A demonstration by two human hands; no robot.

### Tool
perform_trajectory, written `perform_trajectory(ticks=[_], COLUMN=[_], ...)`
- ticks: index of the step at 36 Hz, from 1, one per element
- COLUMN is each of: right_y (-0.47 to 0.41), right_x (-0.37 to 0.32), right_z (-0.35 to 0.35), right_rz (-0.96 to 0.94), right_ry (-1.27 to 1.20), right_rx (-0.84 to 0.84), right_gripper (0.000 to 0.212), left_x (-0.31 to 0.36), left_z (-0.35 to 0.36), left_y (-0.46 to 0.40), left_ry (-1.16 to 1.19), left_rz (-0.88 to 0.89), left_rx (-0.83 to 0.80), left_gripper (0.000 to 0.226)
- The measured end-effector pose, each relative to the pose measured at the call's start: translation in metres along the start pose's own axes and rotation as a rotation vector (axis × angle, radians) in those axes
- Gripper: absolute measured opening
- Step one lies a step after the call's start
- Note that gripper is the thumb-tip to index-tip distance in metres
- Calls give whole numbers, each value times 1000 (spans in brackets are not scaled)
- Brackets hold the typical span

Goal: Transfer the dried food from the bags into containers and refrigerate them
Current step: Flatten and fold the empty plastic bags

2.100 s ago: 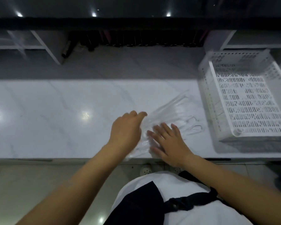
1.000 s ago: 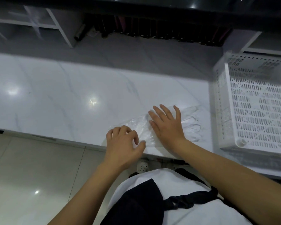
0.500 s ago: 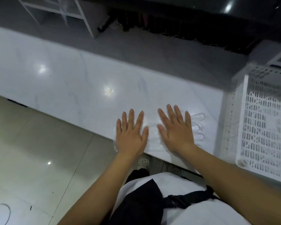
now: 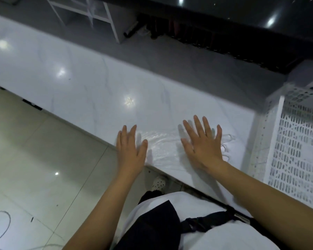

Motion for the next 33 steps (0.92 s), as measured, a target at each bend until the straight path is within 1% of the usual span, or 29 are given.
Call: perform_trajectory(ticks=[2, 3, 6, 8, 10, 11, 13, 14, 18, 20, 22, 23, 24, 25, 26, 28, 31, 33], right_y=[-1, -1, -1, -3, -4, -4, -5, -5, -4, -3, -3, -3, -2, -1, 1, 7, 11, 6], right_x=[-15, -21, -33, -39, -46, -48, -53, -55, -68, -74, -77, -77, -77, -76, -74, -70, -66, -64], right_z=[4, 8, 19, 19, 18, 17, 16, 16, 16, 15, 11, 7, 2, -3, -7, -11, -7, 0], right_rz=[-60, -84, -128, -177, -259, -296, -337, -348, -410, -420, -433, -453, -485, -534, -594, -717, -825, -804], right_ry=[4, 13, 39, 44, 56, 65, 74, 75, 96, 81, 44, 32, 36, 56, 82, 102, 109, 162], right_rx=[-31, -60, -95, -87, -84, -81, -78, -79, -110, -126, -133, -122, -96, -65, -41, -17, -127, -220], right_gripper=[65, 66, 65, 63, 63, 63, 62, 62, 62, 60, 60, 62, 63, 64, 63, 62, 63, 67], left_x=[-6, -12, -33, -48, -59, -61, -61, -59, -47, -41, -37, -35, -34, -32, -30, -24, -9, 6], left_z=[-16, -20, -27, -26, -22, -21, -22, -23, -26, -28, -34, -39, -44, -49, -54, -65, -79, -88], left_y=[12, 19, 34, 40, 44, 46, 49, 50, 47, 46, 41, 37, 32, 28, 22, 9, -19, -41], left_ry=[159, 246, 587, 761, 883, 944, 998, 990, 984, 960, 863, 802, 733, 672, 619, 534, 357, 250], left_rz=[-68, -122, -422, -626, -754, -782, -784, -768, -704, -701, -689, -676, -654, -637, -614, -555, -468, -402], left_rx=[164, 216, 249, 175, 19, -47, -108, -119, -147, -116, -52, -27, -18, -17, -19, -29, -85, -111], left_gripper=[55, 53, 51, 53, 53, 49, 34, 31, 40, 36, 31, 32, 40, 51, 57, 51, 56, 63])
Point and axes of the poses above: each hand's wrist, its own y-axis away from the middle knuckle, its own z-axis out of the palm, x = y × z, the point moved 5 cm from there along -y, towards the middle knuckle, and after that the axes turned 4 degrees about y, right-handed, at the moved point
